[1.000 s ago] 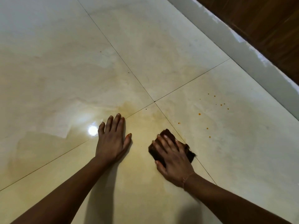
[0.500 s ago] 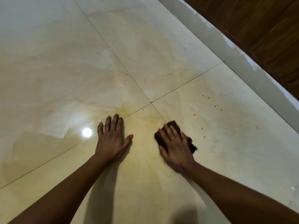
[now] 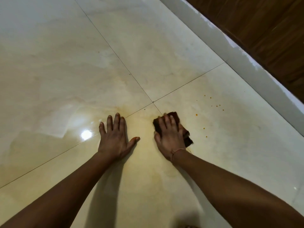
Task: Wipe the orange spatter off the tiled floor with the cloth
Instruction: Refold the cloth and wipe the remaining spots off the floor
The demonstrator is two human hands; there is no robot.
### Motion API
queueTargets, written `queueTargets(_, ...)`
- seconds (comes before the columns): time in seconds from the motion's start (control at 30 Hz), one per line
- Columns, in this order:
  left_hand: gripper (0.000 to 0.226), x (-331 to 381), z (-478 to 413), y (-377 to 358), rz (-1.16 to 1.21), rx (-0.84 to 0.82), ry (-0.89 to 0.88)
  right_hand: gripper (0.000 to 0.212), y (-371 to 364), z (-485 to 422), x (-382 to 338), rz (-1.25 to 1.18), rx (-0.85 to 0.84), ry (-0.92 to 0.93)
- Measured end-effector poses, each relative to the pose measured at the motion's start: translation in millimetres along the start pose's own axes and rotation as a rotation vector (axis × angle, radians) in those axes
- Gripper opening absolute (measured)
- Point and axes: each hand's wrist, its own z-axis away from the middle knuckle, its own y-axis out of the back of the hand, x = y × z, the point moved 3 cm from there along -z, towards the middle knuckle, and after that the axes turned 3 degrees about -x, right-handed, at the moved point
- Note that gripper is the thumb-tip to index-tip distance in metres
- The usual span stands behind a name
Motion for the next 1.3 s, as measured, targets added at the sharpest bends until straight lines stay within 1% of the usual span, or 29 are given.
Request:
queueTargets(0.07, 0.107, 0.0, 2.0, 2.9, -0.024, -0.052, -0.001, 0.065, -10.6, 44.0, -15.2, 0.002, -0.082, 0.188)
queueTargets(0.1, 0.108, -1.1, 2.0, 5.9, -0.026, -0.064, 0.002, 0.065, -12.0, 74.0, -12.7, 0.018, -0.12, 0.25)
queueTargets(0.13, 0.108, -0.1, 1.1, 10.8, -0.021, -0.092, 0.008, 0.064, -7.5, 99.4, -2.9, 0.03, -0.159, 0.265)
queueTargets(0.17, 0.108, 0.7, -0.9, 15.8, -0.01, -0.147, 0.027, 0.064, -6.7, 114.7, 10.9, 0.029, -0.198, 0.243)
queueTargets(0.23, 0.114, 8.1, -3.0, 32.7, 0.004, -0.273, 0.083, 0.065, 2.1, 123.7, 39.9, 0.084, -0.304, 0.126)
queueTargets(0.3, 0.119, 18.7, -4.6, 49.6, 0.006, -0.315, 0.112, 0.065, 10.3, 113.6, 59.9, 0.084, -0.342, -0.021)
queueTargets(0.33, 0.121, 27.7, -6.7, 55.5, 0.002, -0.313, 0.085, 0.064, 13.1, 104.2, 67.2, 0.042, -0.331, -0.099)
queueTargets(0.4, 0.13, 58.0, -20.0, 60.3, -0.01, -0.316, -0.006, 0.064, 20.3, 67.3, 89.0, -0.038, -0.231, -0.235)
queueTargets(0.47, 0.143, 91.0, -30.6, 51.7, -0.029, -0.395, -0.071, 0.065, 25.0, 20.0, 106.3, -0.062, -0.122, -0.301)
queueTargets(0.5, 0.15, 105.3, -35.2, 42.3, -0.05, -0.455, -0.068, 0.065, 26.8, -3.0, 114.7, -0.065, -0.092, -0.308)
queueTargets(0.57, 0.163, 125.2, -41.3, 22.9, -0.101, -0.564, 0.0, 0.065, 26.8, -24.6, 126.1, -0.049, -0.058, -0.225)
queueTargets(0.63, 0.168, 131.1, -42.8, 14.5, -0.113, -0.609, 0.097, 0.065, 21.3, 2.0, 125.3, -0.01, -0.049, -0.008)
queueTargets(0.67, 0.167, 136.2, -46.1, 13.5, -0.102, -0.622, 0.144, 0.065, 19.0, 22.9, 131.1, 0.009, -0.068, 0.096)
queueTargets(0.7, 0.162, 141.6, -50.1, 14.9, -0.083, -0.62, 0.194, 0.065, 17.7, 40.7, 145.0, 0.013, -0.081, 0.154)
queueTargets(0.73, 0.154, 147.1, -51.7, 16.7, -0.06, -0.605, 0.245, 0.065, 18.7, 48.5, 162.6, 0.019, -0.075, 0.156)
queueTargets(0.77, 0.143, 152.6, -52.8, 18.1, -0.041, -0.596, 0.287, 0.065, 20.8, 42.4, 182.3, 0.011, -0.058, 0.1)
queueTargets(0.8, 0.136, 157.7, -55.2, 18.7, -0.04, -0.605, 0.322, 0.065, 24.1, 23.6, 200.5, 0.007, -0.03, -0.004)
queueTargets(0.87, 0.135, 163.4, -58.7, 17.5, -0.066, -0.629, 0.369, 0.065, 33.8, -28.7, 218.8, -0.014, 0.048, -0.23)
queueTargets(0.9, 0.136, 164.6, -59.1, 16.8, -0.077, -0.644, 0.383, 0.064, 40.2, -57.1, 217.9, -0.044, 0.071, -0.312)
queueTargets(0.93, 0.136, 165.1, -59.1, 16.7, -0.076, -0.644, 0.392, 0.063, 43.7, -78.7, 208.7, -0.071, 0.073, -0.346)
queueTargets(0.97, 0.135, 166.3, -60.1, 17.2, -0.073, -0.642, 0.402, 0.063, 43.4, -91.0, 195.7, -0.073, 0.073, -0.322)
queueTargets(1.0, 0.134, 166.0, -59.2, 18.9, -0.077, -0.639, 0.405, 0.063, 40.7, -90.2, 178.3, -0.05, 0.081, -0.227)
queueTargets(1.07, 0.135, 165.5, -55.5, 22.8, -0.083, -0.652, 0.405, 0.064, 30.8, -50.8, 147.9, -0.008, 0.032, 0.054)
queueTargets(1.1, 0.136, 163.1, -53.3, 22.9, -0.085, -0.656, 0.398, 0.065, 21.5, -21.3, 146.4, 0.006, 0.0, 0.173)
queueTargets(1.13, 0.136, 165.6, -54.6, 26.1, -0.077, -0.662, 0.392, 0.065, 22.6, -0.3, 161.9, 0.005, -0.025, 0.234)
queueTargets(1.17, 0.135, 165.4, -53.7, 26.2, -0.07, -0.662, 0.386, 0.065, 23.6, 9.0, 183.5, 0.007, -0.004, 0.23)
queueTargets(1.23, 0.136, 168.0, -55.5, 30.2, -0.062, -0.664, 0.383, 0.065, 37.9, -18.0, 227.6, -0.011, 0.045, 0.069)
queueTargets(1.3, 0.142, 167.4, -55.9, 32.9, -0.09, -0.664, 0.379, 0.066, 65.5, -79.4, 236.9, -0.029, 0.107, -0.158)
